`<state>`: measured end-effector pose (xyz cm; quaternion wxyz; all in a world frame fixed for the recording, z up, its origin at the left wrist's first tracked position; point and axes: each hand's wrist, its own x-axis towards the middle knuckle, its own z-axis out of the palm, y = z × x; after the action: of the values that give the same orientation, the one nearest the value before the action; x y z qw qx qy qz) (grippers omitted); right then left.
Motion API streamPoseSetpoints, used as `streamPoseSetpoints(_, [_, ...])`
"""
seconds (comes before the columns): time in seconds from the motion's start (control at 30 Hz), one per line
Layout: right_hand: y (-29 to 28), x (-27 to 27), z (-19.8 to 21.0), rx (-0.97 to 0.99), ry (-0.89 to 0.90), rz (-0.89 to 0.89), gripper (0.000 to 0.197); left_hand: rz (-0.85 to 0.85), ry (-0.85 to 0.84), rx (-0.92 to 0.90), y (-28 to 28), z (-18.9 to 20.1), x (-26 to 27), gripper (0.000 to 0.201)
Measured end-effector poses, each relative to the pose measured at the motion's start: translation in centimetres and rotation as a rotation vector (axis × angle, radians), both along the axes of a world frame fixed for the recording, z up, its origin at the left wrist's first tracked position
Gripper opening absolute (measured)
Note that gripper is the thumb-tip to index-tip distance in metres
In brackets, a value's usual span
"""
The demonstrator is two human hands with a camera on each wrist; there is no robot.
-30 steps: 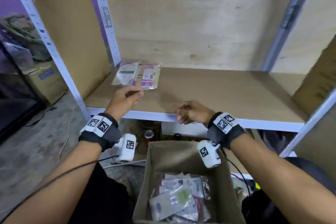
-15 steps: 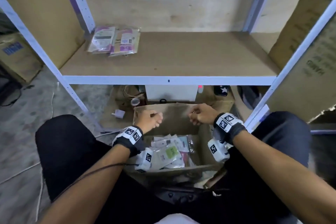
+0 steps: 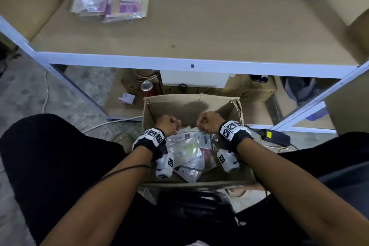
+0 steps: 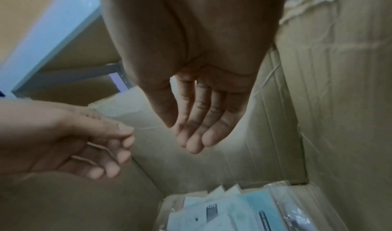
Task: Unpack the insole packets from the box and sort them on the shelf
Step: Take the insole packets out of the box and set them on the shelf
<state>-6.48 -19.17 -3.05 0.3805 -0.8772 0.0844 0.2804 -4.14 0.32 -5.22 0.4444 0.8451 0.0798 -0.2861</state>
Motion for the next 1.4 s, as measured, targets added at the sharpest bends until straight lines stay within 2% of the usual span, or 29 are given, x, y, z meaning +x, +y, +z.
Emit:
streamPoseSetpoints(0.1, [1.0, 1.0, -2.4, -0.094, -0.026, 0.02, 0.016, 0.069, 0.052, -0.022, 0.2, -1.8, 0.7, 0.028])
streamPoseSetpoints(0.23, [2.5, 1.3, -5.6, -0.188, 0.012, 0.131, 0.029, 0.072, 0.06, 0.092, 0.5, -3.1, 1.1, 0.02])
streamPoseSetpoints(0.3, [3.3, 1.2, -7.3, -0.229, 0.009, 0.205, 0.027, 0.059, 0.066, 0.128, 0.7, -3.9, 1.0, 0.023])
streamPoseSetpoints(0.37, [4.0, 0.9, -9.0, -0.25, 0.022, 0.261, 0.015, 0.039, 0.075, 0.124, 0.7, -4.2, 0.8, 0.023])
streamPoseSetpoints(0.47, [4.7, 0.5, -11.1, -0.27, 0.042, 0.295, 0.04, 0.001, 0.052, 0.132, 0.8, -4.4, 0.8, 0.022])
streamPoseSetpoints(0.57, [5.2, 0.4, -12.4, -0.277, 0.036, 0.318, 0.05, -0.005, 0.009, 0.17, 1.0, -4.1, 1.2, 0.022])
streamPoseSetpoints(0.7, [5.4, 0.6, -13.3, -0.375, 0.028, 0.382, 0.049, -0.067, -0.018, 0.237, 1.3, -3.7, 1.9, 0.022])
streamPoseSetpoints(0.77, [5.4, 0.7, -13.4, -0.43, 0.025, 0.404, 0.044, -0.067, -0.011, 0.211, 1.3, -3.6, 2.0, 0.019])
streamPoseSetpoints(0.93, [5.4, 0.2, -13.9, -0.527, 0.052, 0.422, 0.038, -0.135, -0.039, 0.26, 1.0, -2.8, 2.1, 0.03])
streamPoseSetpoints(1.07, [5.3, -0.3, -14.2, -0.547, 0.088, 0.476, 0.045, -0.152, -0.052, 0.248, 0.7, -2.5, 2.1, 0.034])
streamPoseSetpoints(1.17, [4.4, -0.9, -14.0, -0.589, 0.14, 0.529, 0.042, -0.154, -0.066, 0.282, 0.4, -2.1, 2.0, 0.033])
streamPoseSetpoints(1.3, [2.6, -1.8, -13.7, -0.521, 0.238, 0.493, 0.063, -0.155, -0.056, 0.241, 0.1, -2.2, 1.6, 0.031])
streamPoseSetpoints(1.4, [2.4, -2.0, -13.4, -0.515, 0.244, 0.482, 0.063, -0.128, -0.023, 0.215, 0.2, -2.4, 1.2, 0.027])
